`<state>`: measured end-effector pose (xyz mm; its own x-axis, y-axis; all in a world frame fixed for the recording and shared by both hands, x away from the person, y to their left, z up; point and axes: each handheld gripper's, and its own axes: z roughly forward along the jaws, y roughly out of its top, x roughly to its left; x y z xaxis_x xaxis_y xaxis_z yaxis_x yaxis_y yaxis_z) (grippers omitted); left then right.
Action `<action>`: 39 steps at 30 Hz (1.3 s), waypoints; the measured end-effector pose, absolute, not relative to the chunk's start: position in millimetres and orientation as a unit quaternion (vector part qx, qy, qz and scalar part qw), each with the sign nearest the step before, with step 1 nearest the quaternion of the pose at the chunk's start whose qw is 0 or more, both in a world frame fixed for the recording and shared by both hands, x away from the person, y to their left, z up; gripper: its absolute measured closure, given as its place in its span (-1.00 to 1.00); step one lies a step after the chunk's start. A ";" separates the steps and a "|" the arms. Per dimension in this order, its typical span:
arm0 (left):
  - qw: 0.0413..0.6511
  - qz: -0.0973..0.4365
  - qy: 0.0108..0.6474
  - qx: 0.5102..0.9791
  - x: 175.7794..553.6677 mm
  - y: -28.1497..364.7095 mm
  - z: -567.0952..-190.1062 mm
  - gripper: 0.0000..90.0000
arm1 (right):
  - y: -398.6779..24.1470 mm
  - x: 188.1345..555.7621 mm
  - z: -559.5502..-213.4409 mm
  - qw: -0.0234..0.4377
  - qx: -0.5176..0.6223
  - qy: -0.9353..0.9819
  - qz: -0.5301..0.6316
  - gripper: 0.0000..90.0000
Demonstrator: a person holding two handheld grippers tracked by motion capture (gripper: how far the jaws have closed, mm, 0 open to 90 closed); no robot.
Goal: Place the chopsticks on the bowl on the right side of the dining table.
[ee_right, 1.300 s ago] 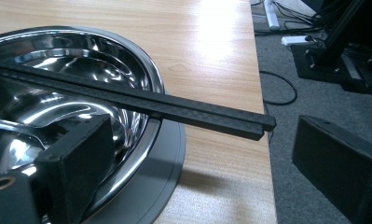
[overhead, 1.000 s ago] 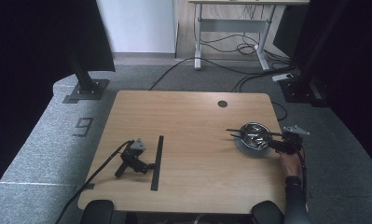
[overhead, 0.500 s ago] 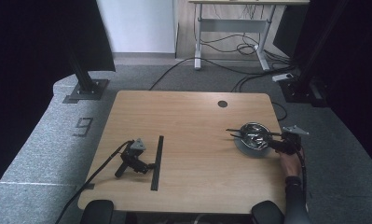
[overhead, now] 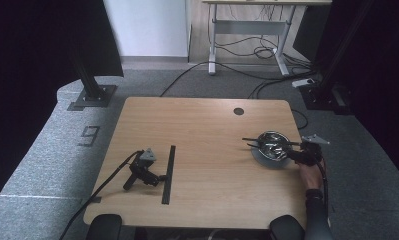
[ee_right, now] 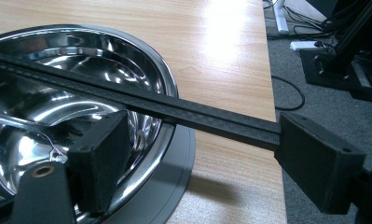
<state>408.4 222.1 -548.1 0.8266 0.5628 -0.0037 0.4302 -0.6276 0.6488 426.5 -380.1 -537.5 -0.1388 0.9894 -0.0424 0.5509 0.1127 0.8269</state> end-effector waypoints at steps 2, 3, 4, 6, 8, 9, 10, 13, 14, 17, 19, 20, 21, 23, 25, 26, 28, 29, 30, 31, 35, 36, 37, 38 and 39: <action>0.331 0.100 0.277 0.897 408.4 222.1 -548.1 -1.00 | -380.2 426.5 -537.6 0.321 0.572 0.673 0.341 -0.59; 0.331 0.100 0.277 0.897 408.4 222.1 -548.1 -1.00 | -380.2 426.5 -537.5 0.321 0.572 0.674 0.341 -0.59; 0.331 0.100 0.277 0.897 408.4 222.1 -548.1 -1.00 | -380.1 426.6 -537.6 0.321 0.572 0.673 0.341 -0.59; 0.331 0.100 0.277 0.897 408.4 222.2 -548.1 -1.00 | -380.1 426.6 -537.6 0.321 0.572 0.674 0.340 -0.59; 0.331 0.100 0.277 0.897 408.4 222.1 -548.1 -1.00 | -380.0 426.6 -537.6 0.321 0.572 0.674 0.340 -0.59; 0.331 0.100 0.277 0.897 408.4 222.2 -548.1 -1.00 | -380.0 426.6 -537.6 0.321 0.572 0.674 0.340 -0.59; 0.331 0.100 0.277 0.897 408.4 222.1 -548.1 -1.00 | -380.0 426.6 -537.7 0.321 0.572 0.674 0.340 -0.59; 0.331 0.100 0.277 0.897 408.4 222.1 -548.1 -1.00 | -379.9 426.7 -537.8 0.322 0.572 0.674 0.340 -0.59; 0.331 0.100 0.277 0.897 408.4 222.1 -548.1 -1.00 | -379.9 426.6 -537.7 0.321 0.572 0.674 0.340 -0.59; 0.331 0.100 0.277 0.896 408.4 222.1 -548.1 -1.00 | -379.8 426.8 -537.9 0.321 0.572 0.674 0.340 -0.59; 0.331 0.100 0.277 0.897 408.4 222.2 -548.1 -1.00 | -379.8 426.8 -537.8 0.320 0.572 0.674 0.341 -0.61; 0.331 0.100 0.277 0.897 408.4 222.2 -548.1 -1.00 | -379.8 426.8 -537.6 0.321 0.572 0.673 0.340 -0.63; 0.331 0.100 0.277 0.897 408.4 222.1 -548.1 -1.00 | -379.8 426.8 -537.6 0.323 0.573 0.673 0.339 -0.67; 0.331 0.100 0.277 0.897 408.4 222.1 -548.1 -1.00 | -380.9 426.5 -537.3 0.322 0.577 0.670 0.338 -0.71; 0.331 0.100 0.277 0.896 408.4 222.1 -548.1 -1.00 | -382.3 425.7 -536.2 0.321 0.580 0.666 0.343 -0.72; 0.331 0.100 0.277 0.896 408.4 222.1 -548.1 -1.00 | -382.8 425.4 -535.6 0.323 0.580 0.665 0.344 -0.73; 0.331 0.100 0.277 0.896 408.4 222.1 -548.1 -1.00 | -383.5 424.5 -534.1 0.323 0.582 0.661 0.346 -0.76; 0.331 0.100 0.277 0.896 408.4 222.1 -548.1 -1.00 | -383.6 424.0 -533.4 0.322 0.584 0.660 0.345 -0.78; 0.331 0.100 0.277 0.897 408.4 222.1 -548.1 -1.00 | -383.6 423.5 -533.0 0.322 0.585 0.660 0.346 -0.79; 0.331 0.100 0.277 0.896 408.4 222.1 -548.1 -1.00 | -383.8 423.1 -532.4 0.322 0.584 0.660 0.346 -0.81; 0.331 0.100 0.277 0.896 408.4 222.1 -548.1 -1.00 | -383.4 420.6 -528.4 0.324 0.587 0.655 0.349 -0.87; 0.331 0.100 0.277 0.896 408.4 222.1 -548.1 -1.00 | -383.6 419.8 -527.3 0.325 0.587 0.655 0.348 -0.87; 0.331 0.100 0.277 0.896 408.4 222.1 -548.1 -1.00 | -383.6 419.2 -526.4 0.325 0.587 0.654 0.348 -0.87; 0.331 0.100 0.277 0.896 408.4 222.1 -548.1 -1.00 | -383.6 418.8 -525.2 0.325 0.589 0.655 0.344 -0.88; 0.331 0.100 0.277 0.896 408.4 222.1 -548.1 -1.00 | -383.1 418.8 -524.1 0.323 0.590 0.656 0.341 -0.88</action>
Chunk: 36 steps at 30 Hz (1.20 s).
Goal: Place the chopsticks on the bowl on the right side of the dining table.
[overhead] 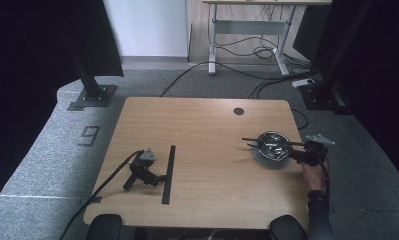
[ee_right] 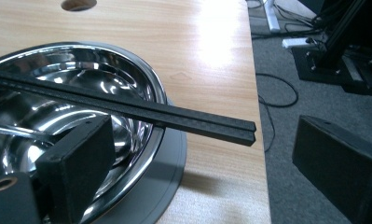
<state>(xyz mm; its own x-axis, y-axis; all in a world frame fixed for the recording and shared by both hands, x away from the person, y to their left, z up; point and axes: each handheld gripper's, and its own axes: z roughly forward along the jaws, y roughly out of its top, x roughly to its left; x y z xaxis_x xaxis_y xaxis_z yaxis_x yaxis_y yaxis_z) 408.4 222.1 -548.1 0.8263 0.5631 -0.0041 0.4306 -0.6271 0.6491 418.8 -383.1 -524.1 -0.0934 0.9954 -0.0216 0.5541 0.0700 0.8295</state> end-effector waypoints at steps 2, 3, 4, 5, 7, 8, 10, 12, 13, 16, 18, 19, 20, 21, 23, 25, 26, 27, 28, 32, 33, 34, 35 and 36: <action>0.331 0.100 0.277 0.896 408.4 222.1 -548.1 -1.00 | -381.5 417.8 -522.0 0.326 0.588 0.658 0.340 -0.88; 0.331 0.100 0.277 0.896 408.4 222.1 -548.1 -1.00 | -380.3 417.4 -521.0 0.326 0.586 0.660 0.339 -0.88; 0.331 0.100 0.277 0.896 408.4 222.1 -548.1 -1.00 | -378.9 417.0 -520.2 0.326 0.584 0.662 0.338 -0.88; 0.331 0.100 0.277 0.896 408.4 222.1 -548.1 -1.00 | -377.2 416.4 -519.2 0.327 0.583 0.664 0.335 -0.87; 0.331 0.100 0.277 0.896 408.4 222.1 -548.1 -1.00 | -374.4 415.4 -517.6 0.330 0.578 0.667 0.335 -0.86; 0.331 0.100 0.277 0.896 408.4 222.1 -548.2 -1.00 | -373.2 414.6 -516.5 0.330 0.576 0.669 0.335 -0.86; 0.331 0.100 0.277 0.896 408.4 222.1 -548.1 -1.00 | -371.9 413.2 -514.6 0.328 0.575 0.671 0.334 -0.84; 0.331 0.100 0.277 0.896 408.4 222.1 -548.1 -1.00 | -370.8 411.4 -512.0 0.326 0.576 0.671 0.334 -0.81; 0.331 0.100 0.277 0.896 408.4 222.1 -548.1 -1.00 | -370.5 410.5 -510.9 0.325 0.576 0.670 0.336 -0.80; 0.331 0.100 0.277 0.896 408.4 222.1 -548.1 -1.00 | -369.1 407.6 -507.3 0.321 0.575 0.674 0.335 -0.77; 0.331 0.100 0.277 0.896 408.4 222.1 -548.1 -1.00 | -368.1 404.8 -505.0 0.319 0.572 0.678 0.335 -0.77; 0.331 0.100 0.277 0.896 408.4 222.2 -548.1 -1.00 | -367.6 403.2 -503.9 0.318 0.570 0.680 0.334 -0.77; 0.331 0.100 0.277 0.896 408.4 222.2 -548.1 -1.00 | -367.1 401.4 -502.7 0.318 0.568 0.682 0.333 -0.77; 0.331 0.100 0.277 0.896 408.4 222.2 -548.1 -1.00 | -366.8 399.3 -501.3 0.316 0.567 0.684 0.332 -0.78; 0.331 0.100 0.277 0.896 408.4 222.2 -548.1 -1.00 | -366.3 395.2 -499.0 0.314 0.563 0.689 0.331 -0.78; 0.331 0.100 0.277 0.896 408.4 222.2 -548.1 -1.00 | -365.2 391.1 -497.1 0.310 0.560 0.696 0.326 -0.80; 0.331 0.100 0.277 0.896 408.4 222.2 -548.1 -1.00 | -364.6 389.1 -496.2 0.308 0.557 0.699 0.325 -0.81; 0.331 0.100 0.277 0.897 408.4 222.2 -548.1 -1.00 | -363.9 386.9 -495.0 0.307 0.554 0.702 0.325 -0.82; 0.331 0.100 0.277 0.896 408.4 222.2 -548.1 -1.00 | -363.1 384.9 -493.9 0.307 0.552 0.704 0.325 -0.83; 0.331 0.100 0.277 0.897 408.4 222.3 -548.1 -1.00 | -358.7 376.9 -488.4 0.302 0.544 0.713 0.323 -0.85; 0.331 0.100 0.277 0.897 408.4 222.3 -548.1 -1.00 | -357.6 375.4 -487.3 0.301 0.542 0.715 0.323 -0.86; 0.331 0.100 0.277 0.897 408.4 222.3 -548.1 -1.00 | -355.1 372.1 -485.3 0.300 0.539 0.718 0.322 -0.86; 0.331 0.100 0.277 0.897 408.4 222.3 -548.1 -1.00 | -353.7 370.4 -484.3 0.299 0.537 0.720 0.323 -0.87; 0.331 0.100 0.277 0.897 408.4 222.3 -548.1 -1.00 | -351.8 368.1 -483.2 0.297 0.534 0.723 0.323 -0.87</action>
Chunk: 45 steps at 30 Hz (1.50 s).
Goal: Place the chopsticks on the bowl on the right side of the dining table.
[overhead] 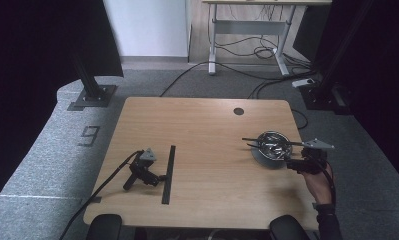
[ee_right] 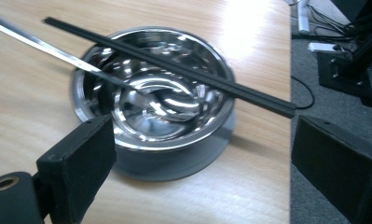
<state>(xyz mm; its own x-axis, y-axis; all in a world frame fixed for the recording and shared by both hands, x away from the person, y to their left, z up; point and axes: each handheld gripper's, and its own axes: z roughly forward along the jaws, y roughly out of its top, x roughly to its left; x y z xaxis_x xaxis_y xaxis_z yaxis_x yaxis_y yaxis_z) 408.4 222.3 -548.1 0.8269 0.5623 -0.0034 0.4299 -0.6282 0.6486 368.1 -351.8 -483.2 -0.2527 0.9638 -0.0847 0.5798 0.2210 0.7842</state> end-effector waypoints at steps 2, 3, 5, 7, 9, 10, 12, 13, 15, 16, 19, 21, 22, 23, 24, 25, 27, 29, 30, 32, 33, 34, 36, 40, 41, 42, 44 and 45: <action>0.331 0.100 0.277 0.897 408.4 222.3 -548.1 -1.00 | -347.1 363.6 -481.8 0.295 0.528 0.729 0.320 -0.87; 0.331 0.100 0.277 0.897 408.4 222.3 -548.1 -1.00 | -344.5 361.2 -481.5 0.294 0.524 0.733 0.318 -0.87; 0.331 0.100 0.277 0.897 408.4 222.3 -548.1 -1.00 | -339.0 356.5 -481.5 0.290 0.518 0.741 0.314 -0.87; 0.331 0.100 0.277 0.897 408.4 222.3 -548.1 -1.00 | -333.6 352.1 -481.5 0.288 0.511 0.750 0.308 -0.87; 0.331 0.100 0.277 0.897 408.5 222.3 -548.1 -1.00 | -328.3 347.8 -480.7 0.283 0.507 0.754 0.306 -0.87; 0.331 0.100 0.277 0.897 408.5 222.4 -548.1 -1.00 | -326.3 345.7 -480.2 0.282 0.504 0.757 0.305 -0.87; 0.331 0.100 0.277 0.897 408.4 222.3 -548.1 -1.00 | -322.0 341.8 -478.8 0.278 0.501 0.759 0.308 -0.87; 0.331 0.100 0.277 0.897 408.4 222.3 -548.1 -1.00 | -320.6 340.3 -478.3 0.276 0.500 0.761 0.309 -0.87; 0.331 0.100 0.277 0.896 408.4 222.3 -548.1 -1.00 | -316.2 335.8 -477.1 0.272 0.496 0.763 0.313 -0.86; 0.331 0.100 0.277 0.897 408.4 222.3 -548.1 -1.00 | -314.2 333.8 -476.6 0.271 0.495 0.764 0.314 -0.86; 0.331 0.100 0.276 0.897 408.5 222.4 -548.1 -1.00 | -308.1 328.4 -474.6 0.264 0.492 0.766 0.318 -0.85; 0.331 0.100 0.276 0.897 408.5 222.4 -548.1 -1.00 | -303.2 325.3 -473.1 0.259 0.489 0.769 0.319 -0.85; 0.330 0.100 0.276 0.897 408.5 222.4 -548.1 -1.00 | -300.5 324.0 -472.3 0.256 0.488 0.771 0.321 -0.85; 0.331 0.100 0.276 0.897 408.5 222.4 -548.1 -1.00 | -297.8 323.1 -471.7 0.253 0.485 0.773 0.322 -0.85; 0.331 0.100 0.276 0.897 408.5 222.3 -548.1 -1.00 | -295.0 322.3 -471.1 0.249 0.483 0.775 0.324 -0.85; 0.330 0.100 0.276 0.897 408.5 222.4 -548.1 -1.00 | -292.2 322.0 -470.7 0.246 0.479 0.777 0.325 -0.85; 0.330 0.100 0.276 0.897 408.5 222.4 -548.0 -1.00 | -286.0 322.2 -470.3 0.238 0.474 0.782 0.328 -0.85; 0.330 0.100 0.276 0.897 408.5 222.4 -548.1 -1.00 | -279.3 323.9 -470.7 0.234 0.467 0.786 0.331 -0.85; 0.331 0.100 0.277 0.897 408.5 222.3 -548.1 -1.00 | -276.1 325.2 -471.2 0.232 0.464 0.788 0.332 -0.85; 0.330 0.100 0.276 0.897 408.6 222.4 -548.1 -1.00 | -269.8 328.7 -472.9 0.228 0.458 0.791 0.335 -0.85; 0.330 0.100 0.276 0.897 408.5 222.4 -548.1 -1.00 | -266.6 330.6 -473.9 0.226 0.455 0.793 0.337 -0.85; 0.331 0.100 0.276 0.897 408.5 222.3 -548.1 -1.00 | -263.2 332.7 -475.0 0.223 0.451 0.795 0.339 -0.86; 0.331 0.100 0.276 0.897 408.5 222.3 -548.1 -1.00 | -256.1 336.8 -477.8 0.215 0.445 0.798 0.344 -0.87; 0.331 0.100 0.277 0.897 408.4 222.3 -548.1 -1.00 | -240.6 345.3 -485.9 0.194 0.435 0.807 0.348 -0.93; 0.331 0.100 0.277 0.897 408.5 222.3 -548.1 -1.00 | -236.5 347.5 -488.2 0.189 0.434 0.810 0.347 -0.94; 0.331 0.100 0.277 0.897 408.5 222.3 -548.1 -1.00 | -232.4 349.4 -490.7 0.186 0.431 0.812 0.346 -0.96; 0.331 0.100 0.277 0.897 408.5 222.3 -548.1 -1.00 | -224.4 353.0 -495.9 0.183 0.424 0.817 0.345 -0.99; 0.331 0.100 0.277 0.897 408.5 222.3 -548.1 -1.00 | -220.4 354.6 -498.7 0.184 0.420 0.820 0.343 -1.00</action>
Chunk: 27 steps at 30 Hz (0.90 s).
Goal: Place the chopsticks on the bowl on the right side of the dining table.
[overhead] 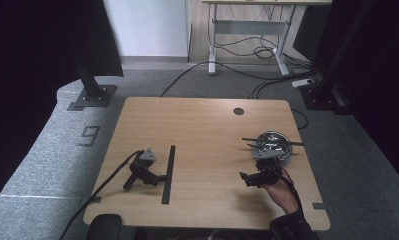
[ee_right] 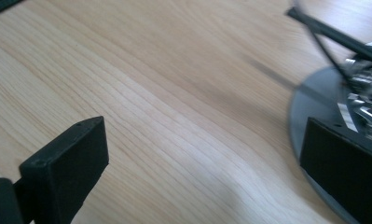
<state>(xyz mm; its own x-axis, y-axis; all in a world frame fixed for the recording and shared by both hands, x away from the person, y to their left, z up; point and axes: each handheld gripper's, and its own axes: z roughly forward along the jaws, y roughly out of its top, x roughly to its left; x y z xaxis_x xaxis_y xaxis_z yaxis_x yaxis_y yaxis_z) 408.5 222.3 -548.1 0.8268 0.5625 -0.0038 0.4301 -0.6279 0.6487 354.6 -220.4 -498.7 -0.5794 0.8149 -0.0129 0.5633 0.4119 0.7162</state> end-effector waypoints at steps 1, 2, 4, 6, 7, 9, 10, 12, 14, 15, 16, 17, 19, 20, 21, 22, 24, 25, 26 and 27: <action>0.331 0.100 0.277 0.897 408.5 222.4 -548.1 -1.00 | -216.6 356.1 -501.5 0.185 0.416 0.823 0.339 -1.00; 0.331 0.100 0.277 0.897 408.5 222.3 -548.1 -1.00 | -213.2 357.5 -504.3 0.186 0.414 0.825 0.336 -1.00; 0.331 0.100 0.277 0.897 408.5 222.3 -548.1 -1.00 | -207.9 360.5 -510.3 0.183 0.412 0.828 0.335 -1.00; 0.331 0.100 0.277 0.897 408.5 222.3 -548.1 -1.00 | -204.1 363.4 -516.6 0.181 0.412 0.828 0.334 -1.00; 0.331 0.100 0.277 0.897 408.5 222.3 -548.1 -1.00 | -202.4 364.6 -519.7 0.181 0.411 0.830 0.331 -1.00; 0.331 0.100 0.277 0.897 408.5 222.4 -548.1 -1.00 | -200.4 366.1 -525.5 0.181 0.409 0.832 0.328 -1.00; 0.331 0.100 0.277 0.897 408.5 222.4 -548.1 -1.00 | -199.9 366.7 -528.3 0.180 0.409 0.832 0.328 -1.00; 0.331 0.100 0.277 0.897 408.5 222.4 -548.1 -1.00 | -199.6 367.9 -533.4 0.175 0.411 0.830 0.333 -1.00; 0.331 0.100 0.276 0.897 408.5 222.4 -548.1 -1.00 | -199.4 369.1 -538.2 0.177 0.413 0.830 0.331 -1.00; 0.331 0.100 0.277 0.897 408.5 222.4 -548.1 -1.00 | -199.4 369.8 -540.6 0.181 0.412 0.830 0.330 -1.00; 0.331 0.100 0.276 0.897 408.5 222.4 -548.1 -1.00 | -199.4 370.4 -543.0 0.182 0.412 0.829 0.330 -1.00; 0.331 0.100 0.277 0.897 408.5 222.4 -548.1 -1.00 | -199.4 370.8 -545.4 0.180 0.414 0.828 0.333 -1.00; 0.331 0.100 0.277 0.897 408.5 222.4 -548.1 -1.00 | -198.8 371.6 -549.9 0.177 0.414 0.828 0.334 -1.00; 0.331 0.100 0.277 0.897 408.5 222.4 -548.1 -1.00 | -198.4 371.8 -551.8 0.178 0.412 0.829 0.334 -1.00; 0.331 0.100 0.277 0.897 408.5 222.4 -548.1 -1.00 | -197.6 371.8 -553.6 0.178 0.410 0.830 0.334 -1.00; 0.331 0.100 0.277 0.897 408.5 222.4 -548.1 -1.00 | -197.0 371.6 -554.9 0.179 0.409 0.831 0.333 -1.00; 0.331 0.100 0.277 0.897 408.5 222.4 -548.1 -1.00 | -196.6 371.5 -557.2 0.177 0.408 0.828 0.341 -1.00; 0.331 0.100 0.277 0.897 408.5 222.4 -548.1 -1.00 | -196.8 371.4 -558.1 0.174 0.410 0.826 0.345 -1.00; 0.331 0.100 0.277 0.897 408.5 222.4 -548.1 -1.00 | -197.2 371.4 -559.4 0.170 0.412 0.823 0.351 -1.00; 0.331 0.100 0.276 0.897 408.5 222.4 -548.1 -1.00 | -197.5 371.9 -559.5 0.165 0.415 0.823 0.352 -1.00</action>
